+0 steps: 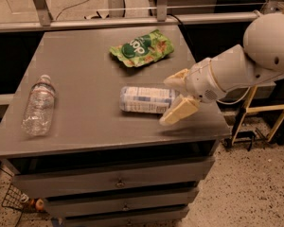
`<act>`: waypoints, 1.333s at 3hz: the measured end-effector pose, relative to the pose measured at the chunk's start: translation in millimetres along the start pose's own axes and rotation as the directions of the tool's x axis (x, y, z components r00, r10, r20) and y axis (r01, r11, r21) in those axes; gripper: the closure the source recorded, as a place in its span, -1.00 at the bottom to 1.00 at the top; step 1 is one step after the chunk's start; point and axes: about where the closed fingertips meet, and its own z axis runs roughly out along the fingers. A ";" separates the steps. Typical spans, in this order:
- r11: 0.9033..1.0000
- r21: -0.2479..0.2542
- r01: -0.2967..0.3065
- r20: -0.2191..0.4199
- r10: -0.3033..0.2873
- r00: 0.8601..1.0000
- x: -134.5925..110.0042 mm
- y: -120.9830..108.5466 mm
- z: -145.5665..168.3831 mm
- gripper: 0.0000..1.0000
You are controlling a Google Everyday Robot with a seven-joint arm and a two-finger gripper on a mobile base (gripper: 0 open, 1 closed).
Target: Move water bottle near green rice chip bag
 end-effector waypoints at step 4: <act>0.973 0.224 -0.058 -0.033 0.068 0.997 36.0 -66.0 -81.1 1.00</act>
Offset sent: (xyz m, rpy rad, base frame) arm 0.0241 -0.0248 -0.0077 0.0663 0.0320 -0.0484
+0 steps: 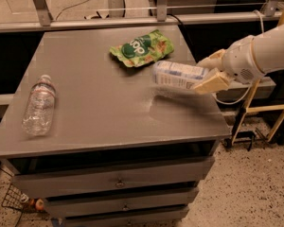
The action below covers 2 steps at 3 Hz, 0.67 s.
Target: Move water bottle near green rice chip bag
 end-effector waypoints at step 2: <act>1.000 0.022 0.000 0.015 -0.001 1.000 1.8 -24.4 8.6 1.00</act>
Offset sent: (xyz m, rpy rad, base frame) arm 0.0737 -0.0188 0.0014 0.0334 -0.0652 -0.0390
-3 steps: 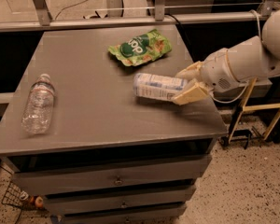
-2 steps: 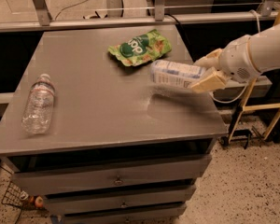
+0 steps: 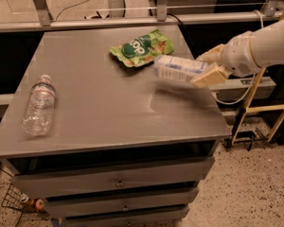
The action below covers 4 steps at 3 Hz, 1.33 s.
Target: Move water bottle near green rice chip bag
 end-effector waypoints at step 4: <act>0.998 0.058 -0.025 0.016 0.024 1.000 32.2 -110.1 72.0 1.00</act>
Offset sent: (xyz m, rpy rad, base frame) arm 0.1270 -0.0247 -0.0280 0.0454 -0.0605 -0.0501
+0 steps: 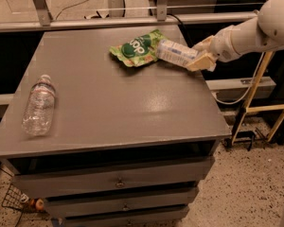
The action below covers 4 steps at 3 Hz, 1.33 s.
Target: Move water bottle near green rice chip bag
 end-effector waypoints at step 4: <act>0.996 -0.087 0.028 0.020 -0.026 0.999 -13.0 1.2 40.2 1.00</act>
Offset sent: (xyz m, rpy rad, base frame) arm 0.0259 0.0272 -0.0187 0.0018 0.0426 0.0701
